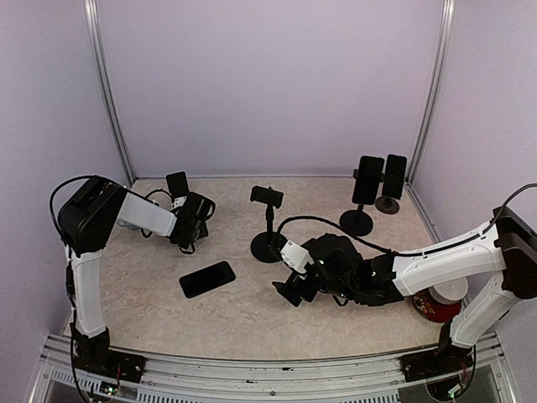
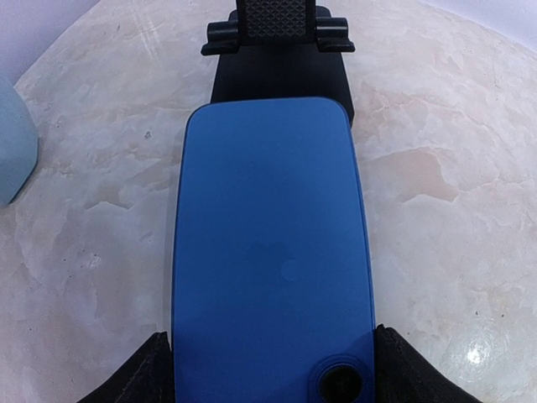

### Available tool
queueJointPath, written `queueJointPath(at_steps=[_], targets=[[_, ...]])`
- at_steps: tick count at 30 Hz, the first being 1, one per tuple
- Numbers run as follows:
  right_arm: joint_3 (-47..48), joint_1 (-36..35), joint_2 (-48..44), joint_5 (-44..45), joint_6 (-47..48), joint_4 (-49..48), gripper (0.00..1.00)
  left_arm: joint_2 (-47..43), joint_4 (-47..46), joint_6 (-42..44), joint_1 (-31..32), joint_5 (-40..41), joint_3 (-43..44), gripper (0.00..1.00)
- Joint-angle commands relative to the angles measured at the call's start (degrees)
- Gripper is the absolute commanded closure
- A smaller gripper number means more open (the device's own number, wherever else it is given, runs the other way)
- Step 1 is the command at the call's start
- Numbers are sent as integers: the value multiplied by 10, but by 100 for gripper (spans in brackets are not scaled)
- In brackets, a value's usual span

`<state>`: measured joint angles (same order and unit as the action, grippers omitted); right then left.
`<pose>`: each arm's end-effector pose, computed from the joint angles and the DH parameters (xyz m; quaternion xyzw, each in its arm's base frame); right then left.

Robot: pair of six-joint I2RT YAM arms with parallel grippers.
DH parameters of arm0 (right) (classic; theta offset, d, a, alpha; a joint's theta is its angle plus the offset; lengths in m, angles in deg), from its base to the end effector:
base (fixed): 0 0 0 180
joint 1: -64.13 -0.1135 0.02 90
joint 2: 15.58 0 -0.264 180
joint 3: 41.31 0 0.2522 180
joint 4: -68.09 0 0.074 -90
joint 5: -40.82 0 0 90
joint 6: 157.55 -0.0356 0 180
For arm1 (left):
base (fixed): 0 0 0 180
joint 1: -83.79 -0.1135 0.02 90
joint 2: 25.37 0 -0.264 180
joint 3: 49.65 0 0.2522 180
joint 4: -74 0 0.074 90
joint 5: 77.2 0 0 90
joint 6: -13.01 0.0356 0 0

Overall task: Place the phone on the phone stand
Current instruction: Pick up the phone from the center of the board.

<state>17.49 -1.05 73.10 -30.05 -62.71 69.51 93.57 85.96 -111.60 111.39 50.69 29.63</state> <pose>0.1468 0.2897 0.1959 -0.4264 0.7507 0.1177 0.4906 0.3693 -0.1684 0.1035 -0.1611 0.8851 0.1019 0.4246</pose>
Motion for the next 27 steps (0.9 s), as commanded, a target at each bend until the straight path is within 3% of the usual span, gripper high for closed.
queueJointPath(at_steps=[1, 12, 27], targets=[[-3, 6, -6, -3, -3, -10, 0, -10, 32, 13, 2, -9, -37, 63], [0, 6, -14, -13, -4, -5, 0, -112, 26, 33, 18, -17, -82, 63], [-10, 6, -30, -27, -2, -9, 0, -167, 26, 39, 54, -59, -108, 63]])
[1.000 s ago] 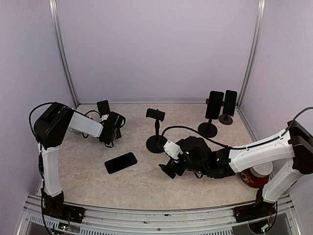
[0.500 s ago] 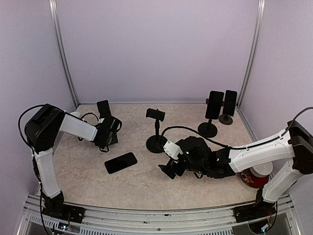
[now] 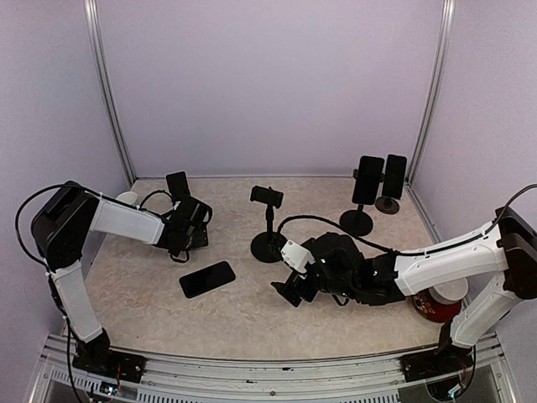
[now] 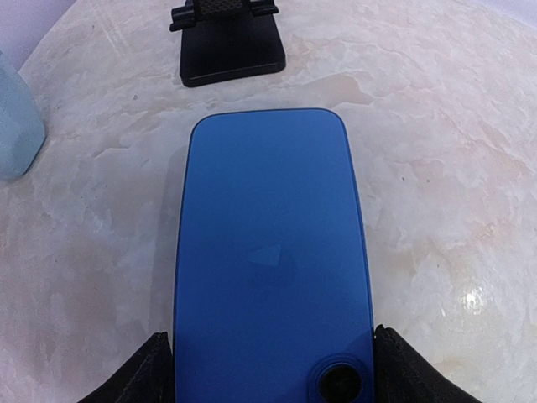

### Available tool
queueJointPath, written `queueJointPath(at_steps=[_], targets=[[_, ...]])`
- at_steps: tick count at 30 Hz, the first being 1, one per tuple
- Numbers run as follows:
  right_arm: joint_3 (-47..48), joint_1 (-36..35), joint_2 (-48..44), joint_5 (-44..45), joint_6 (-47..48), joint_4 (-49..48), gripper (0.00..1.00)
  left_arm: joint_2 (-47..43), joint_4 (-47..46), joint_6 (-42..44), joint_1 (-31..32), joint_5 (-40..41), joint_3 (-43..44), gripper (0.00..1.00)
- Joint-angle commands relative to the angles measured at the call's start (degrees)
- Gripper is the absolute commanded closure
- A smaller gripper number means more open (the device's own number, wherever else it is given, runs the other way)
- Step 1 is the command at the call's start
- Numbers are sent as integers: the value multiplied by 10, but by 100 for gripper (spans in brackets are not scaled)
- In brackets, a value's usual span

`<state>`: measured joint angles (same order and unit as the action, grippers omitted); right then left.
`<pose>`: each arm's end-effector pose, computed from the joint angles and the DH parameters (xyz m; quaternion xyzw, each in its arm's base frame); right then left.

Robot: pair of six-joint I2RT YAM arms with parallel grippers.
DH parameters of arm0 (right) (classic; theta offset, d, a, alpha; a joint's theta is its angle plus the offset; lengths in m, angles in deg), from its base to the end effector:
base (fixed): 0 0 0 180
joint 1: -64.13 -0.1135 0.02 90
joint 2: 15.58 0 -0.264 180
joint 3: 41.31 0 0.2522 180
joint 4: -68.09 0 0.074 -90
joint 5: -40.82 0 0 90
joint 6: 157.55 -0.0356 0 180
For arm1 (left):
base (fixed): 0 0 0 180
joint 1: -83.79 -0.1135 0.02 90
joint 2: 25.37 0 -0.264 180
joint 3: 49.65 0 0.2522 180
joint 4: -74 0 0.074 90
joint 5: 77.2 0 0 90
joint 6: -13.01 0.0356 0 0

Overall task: Place the phone on the phone stand
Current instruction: Pick up the phone from the center of the board.

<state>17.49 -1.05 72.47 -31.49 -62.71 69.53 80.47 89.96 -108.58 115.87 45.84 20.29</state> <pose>0.1458 0.2894 0.1990 -0.4303 0.7470 0.1302 0.4898 0.3157 -0.1750 0.1379 -0.0890 0.9065 0.0631 0.4079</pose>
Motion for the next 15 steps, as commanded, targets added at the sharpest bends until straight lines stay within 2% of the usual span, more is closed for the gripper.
queueJointPath(at_steps=[1, 7, 15], targets=[[-13, 6, -29, -16, 2, -12, 0, -43, -17, 11, 12, -17, -20, 63], [-38, 5, -67, -58, 26, -35, 0, -101, -45, 26, 23, -75, -74, 63], [-50, -9, -88, -122, 92, -54, 0, -188, -66, 40, 27, -183, -128, 70]])
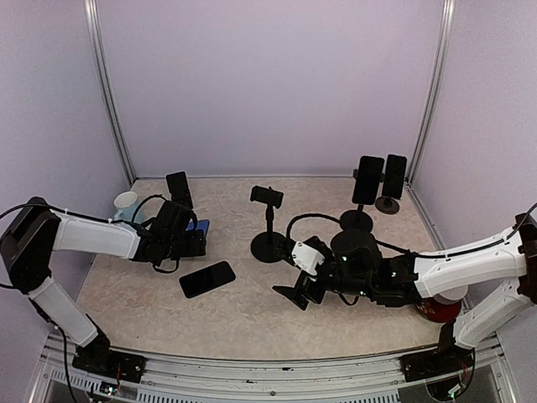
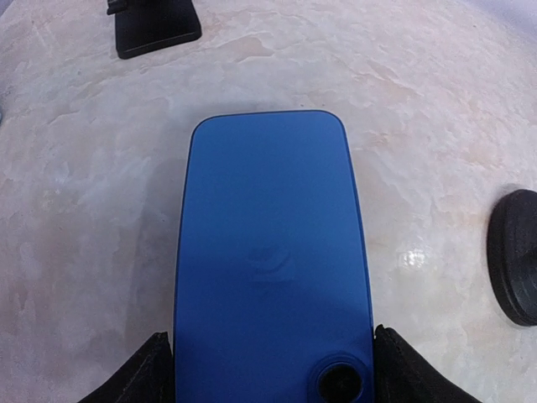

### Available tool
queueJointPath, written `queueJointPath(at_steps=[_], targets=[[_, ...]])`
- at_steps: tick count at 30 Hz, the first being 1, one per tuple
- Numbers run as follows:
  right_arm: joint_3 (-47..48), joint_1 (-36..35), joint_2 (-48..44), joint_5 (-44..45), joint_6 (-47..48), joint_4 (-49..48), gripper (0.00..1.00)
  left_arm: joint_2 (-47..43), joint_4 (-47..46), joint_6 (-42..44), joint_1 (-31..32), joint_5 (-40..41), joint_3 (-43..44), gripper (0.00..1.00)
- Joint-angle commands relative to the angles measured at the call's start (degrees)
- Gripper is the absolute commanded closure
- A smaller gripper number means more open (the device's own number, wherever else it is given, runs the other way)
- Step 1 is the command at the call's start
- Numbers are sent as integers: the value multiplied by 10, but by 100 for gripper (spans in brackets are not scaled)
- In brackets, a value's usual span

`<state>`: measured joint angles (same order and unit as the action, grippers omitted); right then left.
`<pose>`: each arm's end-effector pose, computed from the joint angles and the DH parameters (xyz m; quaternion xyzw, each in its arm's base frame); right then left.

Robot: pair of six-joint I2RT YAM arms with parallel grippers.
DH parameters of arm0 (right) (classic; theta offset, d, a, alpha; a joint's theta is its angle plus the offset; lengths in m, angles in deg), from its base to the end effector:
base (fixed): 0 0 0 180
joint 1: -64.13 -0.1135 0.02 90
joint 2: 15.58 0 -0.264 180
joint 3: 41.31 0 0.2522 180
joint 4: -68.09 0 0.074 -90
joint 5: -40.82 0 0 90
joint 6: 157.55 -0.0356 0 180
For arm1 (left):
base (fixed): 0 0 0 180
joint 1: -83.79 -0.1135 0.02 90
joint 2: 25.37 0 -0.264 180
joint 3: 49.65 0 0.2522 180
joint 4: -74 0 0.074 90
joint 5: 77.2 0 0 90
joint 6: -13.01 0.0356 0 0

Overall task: Place the phone on the phone stand
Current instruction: Pick up the phone from the center of the board, then pass from the left arm to the right

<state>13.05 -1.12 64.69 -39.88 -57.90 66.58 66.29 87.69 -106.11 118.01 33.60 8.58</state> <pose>0.1315 0.2715 0.2184 -0.4746 0.6918 0.1915 0.5094 0.2644 -0.1645 0.1598 -0.0252 0.9175 -0.0458 0.3942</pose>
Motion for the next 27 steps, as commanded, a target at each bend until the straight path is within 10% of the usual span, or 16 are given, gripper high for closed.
queueJointPath(at_steps=[1, 27], targets=[[-5, -12, -9, -39, 56, -27, 0, -54, -41, 18, 8, -74, -14, 70], [52, -56, 109, 20, 369, -104, 0, -261, 75, 36, 128, -218, -74, 72]])
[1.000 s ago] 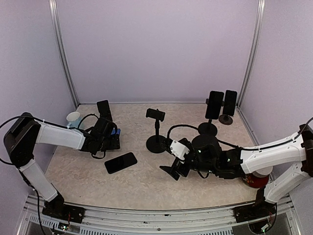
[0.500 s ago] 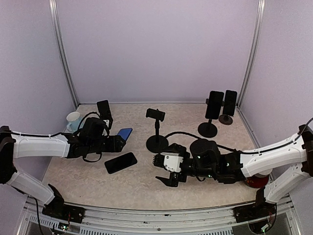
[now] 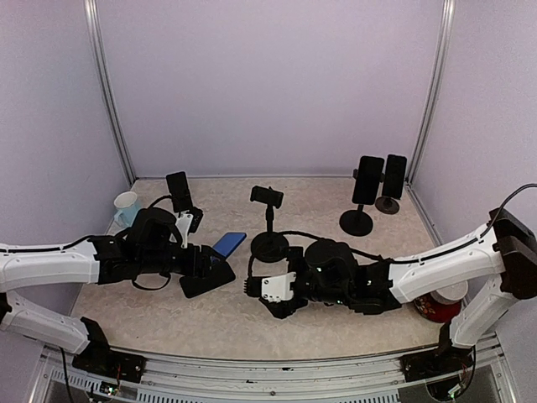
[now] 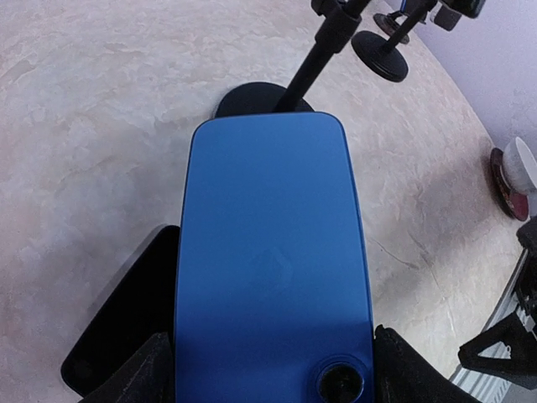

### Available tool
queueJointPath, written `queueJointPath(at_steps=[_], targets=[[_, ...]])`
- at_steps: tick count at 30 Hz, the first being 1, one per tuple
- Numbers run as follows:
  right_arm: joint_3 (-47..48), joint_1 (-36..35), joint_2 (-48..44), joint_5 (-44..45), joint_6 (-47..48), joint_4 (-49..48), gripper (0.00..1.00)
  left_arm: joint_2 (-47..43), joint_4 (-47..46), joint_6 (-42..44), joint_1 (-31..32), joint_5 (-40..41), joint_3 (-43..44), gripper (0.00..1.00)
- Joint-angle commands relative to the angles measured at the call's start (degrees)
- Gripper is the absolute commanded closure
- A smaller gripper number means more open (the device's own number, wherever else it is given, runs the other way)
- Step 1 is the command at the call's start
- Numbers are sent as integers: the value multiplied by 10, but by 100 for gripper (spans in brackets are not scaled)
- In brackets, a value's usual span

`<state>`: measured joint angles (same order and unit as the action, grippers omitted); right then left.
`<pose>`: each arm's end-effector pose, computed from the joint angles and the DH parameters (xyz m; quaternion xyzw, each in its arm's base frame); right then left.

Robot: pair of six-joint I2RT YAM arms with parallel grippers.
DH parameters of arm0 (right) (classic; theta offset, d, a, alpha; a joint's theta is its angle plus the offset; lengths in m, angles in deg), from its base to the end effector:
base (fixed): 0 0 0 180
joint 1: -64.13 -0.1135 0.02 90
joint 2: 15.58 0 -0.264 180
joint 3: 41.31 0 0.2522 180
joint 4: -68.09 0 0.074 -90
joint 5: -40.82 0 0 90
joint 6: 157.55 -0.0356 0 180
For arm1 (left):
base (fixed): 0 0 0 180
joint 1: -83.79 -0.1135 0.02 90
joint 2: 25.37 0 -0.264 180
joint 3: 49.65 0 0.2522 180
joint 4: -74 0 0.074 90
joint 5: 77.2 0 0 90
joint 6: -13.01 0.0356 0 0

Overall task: Place the phone on the phone stand
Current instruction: Pass from the left arm to the right

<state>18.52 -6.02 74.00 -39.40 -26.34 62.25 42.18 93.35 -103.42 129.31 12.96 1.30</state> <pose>0.1200 0.3147 0.2081 -0.6636 0.5093 0.0666 0.5439 0.1750 -0.1780 0.2211 0.1471 0.8786 -0.2659 0.3684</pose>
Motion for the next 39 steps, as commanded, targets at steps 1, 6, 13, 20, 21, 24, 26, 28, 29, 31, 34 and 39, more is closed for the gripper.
queueJointPath(at_steps=[1, 6, 13, 20, 21, 24, 26, 28, 29, 31, 34, 39], targets=[[-6, -7, 22, 16, 62, -73, 0, -23, 26, 7, 20, -12, -1, 72], [-16, -6, 47, 18, 102, -133, 0, -47, 51, -6, 42, -21, 1, 72], [1, 2, 84, -8, 120, -154, 2, -52, 68, -15, 87, -40, 18, 73], [8, 20, 91, -24, 126, -151, 13, -53, 84, -21, 122, -54, 25, 73], [9, 23, 91, -29, 124, -147, 15, -55, 84, -21, 125, -57, 26, 73], [11, 30, 92, -43, 118, -134, 26, -61, 84, -23, 132, -68, 26, 73], [11, 33, 94, -50, 117, -131, 39, -64, 82, -22, 133, -76, 27, 73], [11, 34, 94, -55, 118, -129, 43, -66, 79, -23, 133, -81, 27, 73], [11, 34, 95, -56, 117, -128, 45, -67, 79, -23, 134, -82, 28, 73], [12, 34, 93, -56, 113, -124, 58, -67, 79, -23, 134, -82, 29, 73], [10, 34, 87, -72, 110, -121, 72, -65, 78, -22, 134, -83, 30, 73], [9, 34, 84, -83, 109, -114, 89, -65, 74, -22, 134, -86, 31, 73]])
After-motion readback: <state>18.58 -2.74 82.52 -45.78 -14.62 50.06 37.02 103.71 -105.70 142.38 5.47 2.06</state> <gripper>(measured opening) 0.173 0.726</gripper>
